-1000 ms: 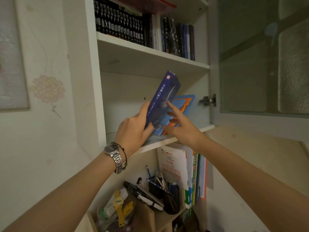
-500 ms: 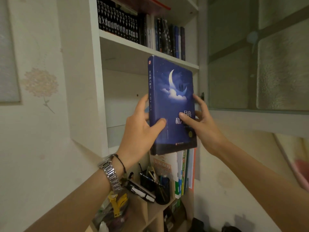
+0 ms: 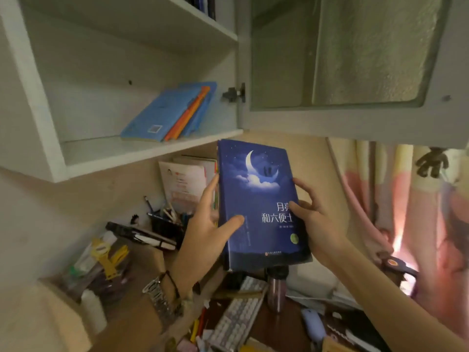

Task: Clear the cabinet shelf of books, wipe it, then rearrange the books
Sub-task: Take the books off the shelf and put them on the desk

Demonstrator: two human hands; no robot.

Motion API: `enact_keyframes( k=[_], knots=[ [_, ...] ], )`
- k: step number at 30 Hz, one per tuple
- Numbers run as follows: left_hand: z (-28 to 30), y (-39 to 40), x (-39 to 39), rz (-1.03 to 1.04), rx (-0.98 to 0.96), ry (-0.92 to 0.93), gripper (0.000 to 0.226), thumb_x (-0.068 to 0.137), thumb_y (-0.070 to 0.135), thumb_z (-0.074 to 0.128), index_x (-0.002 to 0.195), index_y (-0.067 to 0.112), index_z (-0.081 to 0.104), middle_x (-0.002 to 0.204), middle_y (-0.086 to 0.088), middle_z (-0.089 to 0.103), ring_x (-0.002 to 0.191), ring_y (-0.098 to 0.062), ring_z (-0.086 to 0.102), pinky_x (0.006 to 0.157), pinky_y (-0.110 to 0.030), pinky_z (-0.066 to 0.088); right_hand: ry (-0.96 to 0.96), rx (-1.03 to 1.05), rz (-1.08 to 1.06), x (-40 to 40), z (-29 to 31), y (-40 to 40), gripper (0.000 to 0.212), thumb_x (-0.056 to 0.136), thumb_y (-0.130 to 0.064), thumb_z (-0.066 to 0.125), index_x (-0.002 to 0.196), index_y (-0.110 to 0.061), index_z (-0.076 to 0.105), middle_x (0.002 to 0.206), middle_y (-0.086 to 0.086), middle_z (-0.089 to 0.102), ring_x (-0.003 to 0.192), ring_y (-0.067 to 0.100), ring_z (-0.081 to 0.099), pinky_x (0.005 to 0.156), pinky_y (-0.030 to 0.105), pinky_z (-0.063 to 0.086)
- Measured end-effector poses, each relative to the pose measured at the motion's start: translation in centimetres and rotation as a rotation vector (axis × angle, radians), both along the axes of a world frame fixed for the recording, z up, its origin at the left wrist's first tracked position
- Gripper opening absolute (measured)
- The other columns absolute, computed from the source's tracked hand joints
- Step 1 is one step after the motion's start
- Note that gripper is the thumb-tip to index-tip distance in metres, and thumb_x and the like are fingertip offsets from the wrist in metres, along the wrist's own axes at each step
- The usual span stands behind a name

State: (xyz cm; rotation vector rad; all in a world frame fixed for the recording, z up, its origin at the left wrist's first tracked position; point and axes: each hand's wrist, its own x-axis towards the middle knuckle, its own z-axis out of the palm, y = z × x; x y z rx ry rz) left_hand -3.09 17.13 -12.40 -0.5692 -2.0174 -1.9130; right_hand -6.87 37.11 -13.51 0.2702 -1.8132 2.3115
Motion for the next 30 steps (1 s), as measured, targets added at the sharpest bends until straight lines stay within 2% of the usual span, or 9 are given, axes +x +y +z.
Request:
enact_keyframes(
  k=[4, 9, 12, 16, 18, 22, 26, 28, 30],
  knots=[
    [-6.6, 3.6, 0.0, -0.109, 0.035, -0.15, 0.073, 0.088, -0.003, 0.058, 0.139, 0.04, 0.029, 0.12, 0.011, 0.062, 0.1, -0.01, 0.067, 0.073, -0.023, 0.056, -0.15, -0.029, -0.127, 3.0, -6.2, 3.6, 0.044, 0.096, 0.004, 0.047, 0.124, -0.028, 0.054, 0.1, 0.015, 0.066, 0.074, 0.022, 0.067, 0.068, 0.037, 0.055],
    [-14.4, 8.0, 0.8, -0.267, -0.048, -0.344, 0.072, 0.09, 0.003, 0.059, 0.142, 0.043, 0.027, 0.134, 0.008, 0.056, 0.115, -0.01, 0.06, 0.092, -0.035, 0.053, -0.344, -0.109, -0.256, 7.7, -13.6, 8.2, 0.044, 0.096, 0.003, 0.046, 0.125, -0.029, 0.054, 0.107, 0.016, 0.068, 0.083, 0.025, 0.068, 0.069, 0.037, 0.055],
    [-18.6, 10.7, 1.8, -0.322, -0.089, -0.425, 0.07, 0.091, 0.002, 0.057, 0.136, 0.047, 0.027, 0.138, 0.013, 0.048, 0.12, -0.003, 0.054, 0.092, -0.025, 0.052, -0.428, -0.11, -0.378, 10.5, -17.5, 10.5, 0.042, 0.096, 0.003, 0.046, 0.124, -0.028, 0.054, 0.103, 0.013, 0.066, 0.08, 0.023, 0.068, 0.069, 0.039, 0.057],
    [-24.3, 13.8, 3.3, -0.349, -0.2, -0.549, 0.068, 0.085, 0.02, 0.065, 0.126, 0.061, 0.03, 0.138, 0.007, 0.048, 0.121, -0.012, 0.054, 0.099, -0.042, 0.048, -0.522, -0.141, -0.499, 14.2, -22.6, 12.5, 0.046, 0.096, 0.007, 0.041, 0.119, -0.029, 0.055, 0.114, 0.018, 0.062, 0.088, 0.028, 0.065, 0.074, 0.042, 0.056],
    [-26.8, 15.1, 4.2, -0.391, -0.239, -0.623, 0.066, 0.088, 0.014, 0.062, 0.131, 0.052, 0.029, 0.136, 0.01, 0.048, 0.12, -0.011, 0.054, 0.1, -0.04, 0.047, -0.57, -0.155, -0.558, 16.1, -25.1, 13.3, 0.048, 0.096, 0.009, 0.039, 0.119, -0.03, 0.055, 0.119, 0.02, 0.059, 0.097, 0.033, 0.062, 0.084, 0.047, 0.053],
    [-31.1, 17.4, 5.8, -0.51, -0.338, -0.748, 0.068, 0.092, 0.0, 0.055, 0.139, 0.04, 0.025, 0.126, 0.021, 0.048, 0.112, 0.0, 0.053, 0.091, -0.022, 0.049, -0.721, -0.132, -0.618, 19.6, -29.7, 14.4, 0.049, 0.095, 0.007, 0.04, 0.118, -0.035, 0.053, 0.118, 0.015, 0.062, 0.104, 0.036, 0.063, 0.09, 0.055, 0.052],
    [-34.7, 18.5, 7.0, -0.557, -0.512, -0.811, 0.073, 0.092, 0.003, 0.055, 0.145, 0.036, 0.017, 0.138, 0.012, 0.041, 0.128, -0.013, 0.045, 0.105, -0.038, 0.044, -0.813, -0.103, -0.625, 22.5, -33.0, 14.8, 0.052, 0.092, 0.013, 0.044, 0.123, -0.029, 0.048, 0.117, 0.011, 0.062, 0.101, 0.028, 0.064, 0.075, 0.041, 0.058],
    [-36.1, 18.9, 7.6, -0.566, -0.589, -0.811, 0.075, 0.091, 0.002, 0.055, 0.149, 0.029, 0.015, 0.143, 0.009, 0.038, 0.131, -0.013, 0.042, 0.107, -0.038, 0.041, -0.855, -0.063, -0.622, 23.8, -34.7, 14.8, 0.055, 0.09, 0.015, 0.048, 0.126, -0.027, 0.047, 0.121, 0.01, 0.06, 0.102, 0.024, 0.063, 0.07, 0.034, 0.058],
    [-37.3, 19.4, 8.3, -0.58, -0.66, -0.817, 0.076, 0.092, 0.002, 0.054, 0.15, 0.026, 0.012, 0.147, 0.006, 0.036, 0.133, -0.013, 0.04, 0.107, -0.03, 0.039, -0.893, -0.037, -0.637, 24.7, -36.5, 14.9, 0.057, 0.088, 0.015, 0.051, 0.124, -0.03, 0.047, 0.125, 0.008, 0.059, 0.102, 0.024, 0.064, 0.073, 0.038, 0.059]
  ],
)
